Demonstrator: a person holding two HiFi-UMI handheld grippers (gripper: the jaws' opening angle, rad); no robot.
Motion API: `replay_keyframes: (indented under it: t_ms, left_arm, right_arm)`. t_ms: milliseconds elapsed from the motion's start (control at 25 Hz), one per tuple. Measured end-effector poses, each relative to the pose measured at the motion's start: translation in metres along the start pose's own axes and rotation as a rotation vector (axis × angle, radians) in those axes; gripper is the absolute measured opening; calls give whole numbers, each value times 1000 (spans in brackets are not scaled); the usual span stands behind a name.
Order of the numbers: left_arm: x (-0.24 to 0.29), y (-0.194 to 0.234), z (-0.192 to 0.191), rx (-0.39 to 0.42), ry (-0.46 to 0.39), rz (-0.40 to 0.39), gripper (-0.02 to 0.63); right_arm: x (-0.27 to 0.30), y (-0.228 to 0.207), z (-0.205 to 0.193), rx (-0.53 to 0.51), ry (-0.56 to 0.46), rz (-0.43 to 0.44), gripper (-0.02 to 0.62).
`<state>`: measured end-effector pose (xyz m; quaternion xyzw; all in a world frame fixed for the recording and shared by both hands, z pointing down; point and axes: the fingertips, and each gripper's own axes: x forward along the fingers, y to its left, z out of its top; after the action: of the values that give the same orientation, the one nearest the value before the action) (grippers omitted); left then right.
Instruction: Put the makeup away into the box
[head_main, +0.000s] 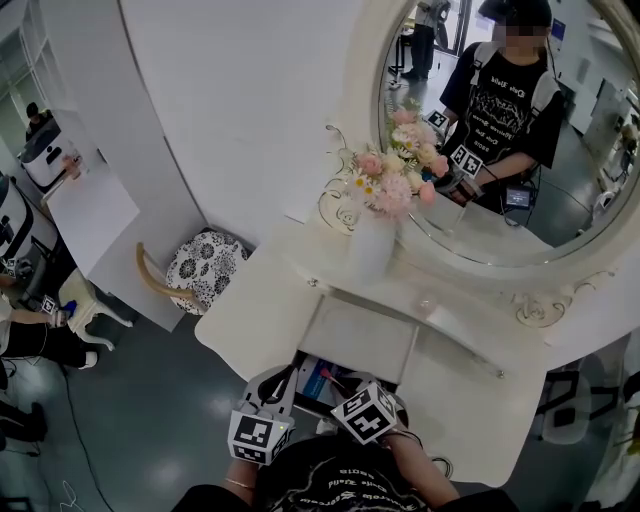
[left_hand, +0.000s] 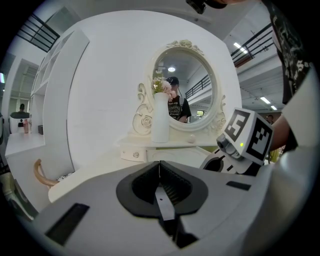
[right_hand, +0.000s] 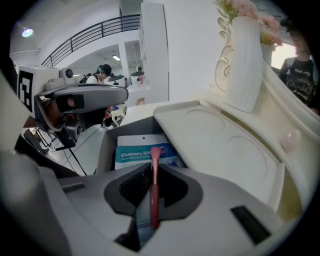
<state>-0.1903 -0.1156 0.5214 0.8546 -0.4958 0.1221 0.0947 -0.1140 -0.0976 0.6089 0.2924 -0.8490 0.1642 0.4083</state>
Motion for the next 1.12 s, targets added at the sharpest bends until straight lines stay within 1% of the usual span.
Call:
replay_keyframes:
  t_ms: [80, 160, 200, 320, 360, 400, 560, 720, 880, 1120]
  left_arm:
    - [-1, 1, 0, 0, 1, 1, 15]
    - [0, 0, 0, 0, 1, -2, 15]
    - [0, 0, -1, 2, 1, -3, 15]
    - [1, 0, 0, 5, -3, -8, 15]
    - [1, 0, 0, 5, -4, -10, 15]
    - [2, 0, 1, 6, -4, -12, 15]
    - [3, -2, 3, 6, -4, -19, 15]
    - [6, -7, 5, 6, -7, -33, 15]
    - [8, -11, 5, 10, -5, -41, 15]
    - [10, -12, 8, 8, -17, -42, 15]
  right_arm:
    - [0, 2, 1, 5, -7, 18, 54]
    - [-1, 3, 1, 22, -12, 34, 74]
    - [-1, 3, 1, 28, -13, 40, 99]
    - [-5, 5, 1, 25, -18, 47, 117]
    - [-7, 4, 2, 24, -23, 46, 137]
    - [-9, 4, 2, 24, -29, 46, 143]
    - [-19, 6, 6, 47, -76, 77, 152]
    - [-35, 5, 17, 51, -126, 78, 152]
    - [-44, -1, 23, 30, -166, 51, 152]
    - [-65, -25, 28, 73, -237, -23, 152]
